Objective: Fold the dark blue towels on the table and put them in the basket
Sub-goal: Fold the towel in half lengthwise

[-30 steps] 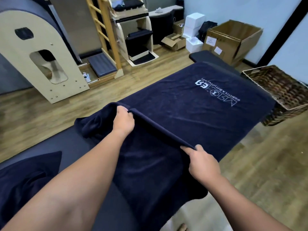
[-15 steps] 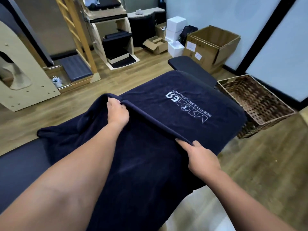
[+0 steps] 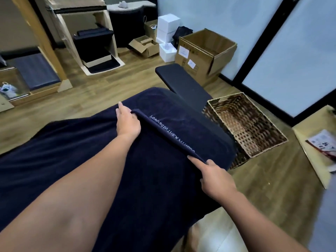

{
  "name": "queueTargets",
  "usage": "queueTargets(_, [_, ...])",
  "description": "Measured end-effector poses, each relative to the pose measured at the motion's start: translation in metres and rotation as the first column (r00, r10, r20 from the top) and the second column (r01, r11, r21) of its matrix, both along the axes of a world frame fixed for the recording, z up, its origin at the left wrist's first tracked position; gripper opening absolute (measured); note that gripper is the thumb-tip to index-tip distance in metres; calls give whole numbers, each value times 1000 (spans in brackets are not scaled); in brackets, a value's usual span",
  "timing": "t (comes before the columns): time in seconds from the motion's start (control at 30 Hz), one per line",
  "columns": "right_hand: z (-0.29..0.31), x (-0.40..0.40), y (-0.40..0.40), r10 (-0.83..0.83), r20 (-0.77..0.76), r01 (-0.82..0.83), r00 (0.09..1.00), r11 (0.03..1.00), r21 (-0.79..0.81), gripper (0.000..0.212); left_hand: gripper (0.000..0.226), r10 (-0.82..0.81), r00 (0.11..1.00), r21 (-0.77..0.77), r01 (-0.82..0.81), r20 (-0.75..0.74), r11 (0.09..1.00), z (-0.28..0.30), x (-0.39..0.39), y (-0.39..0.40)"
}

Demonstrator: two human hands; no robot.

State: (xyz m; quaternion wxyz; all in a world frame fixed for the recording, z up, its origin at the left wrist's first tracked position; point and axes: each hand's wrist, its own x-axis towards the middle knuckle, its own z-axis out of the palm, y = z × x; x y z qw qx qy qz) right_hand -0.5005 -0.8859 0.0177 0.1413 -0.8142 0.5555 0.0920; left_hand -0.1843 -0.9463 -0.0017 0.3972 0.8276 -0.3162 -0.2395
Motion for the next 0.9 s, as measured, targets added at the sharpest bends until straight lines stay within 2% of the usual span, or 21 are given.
queueTargets(0.2, [-18,-43,-91,111,82,-113,990,993,28,92,42,104,991,33,-102,-85,994,-3,-38,-73])
queueTargets(0.27, [-23,-61,-124,155,125,-161,980,986,47,90,32,125,988,17,-124,-86,992,-2,-54,-100])
queueTargets(0.37, [-35,-82,-172,185,166,-199,969,978,68,88,8,143,989,-52,-144,-23,988,5,-79,-139])
queueTargets(0.43, [-42,-92,-201,203,122,-216,972,972,97,87,18,74,996,-49,-72,58,996,3,-93,-158])
queueTargets(0.47, [-50,-100,-217,220,84,-228,972,968,100,86,33,7,992,-12,-5,123,1000,-2,-102,-167])
queueTargets(0.53, [-58,-103,-222,207,0,-206,978,976,75,76,64,-228,943,149,196,242,969,-15,-105,-154])
queueTargets(0.57, [-62,-106,-226,184,-12,-183,983,980,72,69,68,-314,912,237,254,265,938,-23,-107,-147])
queueTargets(0.63, [-69,-111,-231,185,3,-185,983,981,63,57,58,-419,870,388,303,260,870,-40,-114,-127])
queueTargets(0.73, [-73,-102,-222,321,40,-324,946,942,90,52,50,-492,835,563,289,248,774,-61,-126,-77])
queueTargets(0.8, [-76,-95,-210,389,21,-390,921,920,39,50,50,-487,843,605,270,228,750,-68,-137,-42])
queueTargets(0.9, [-73,-84,-199,337,-55,-338,940,941,-4,51,54,-494,838,636,252,234,729,-78,-151,4])
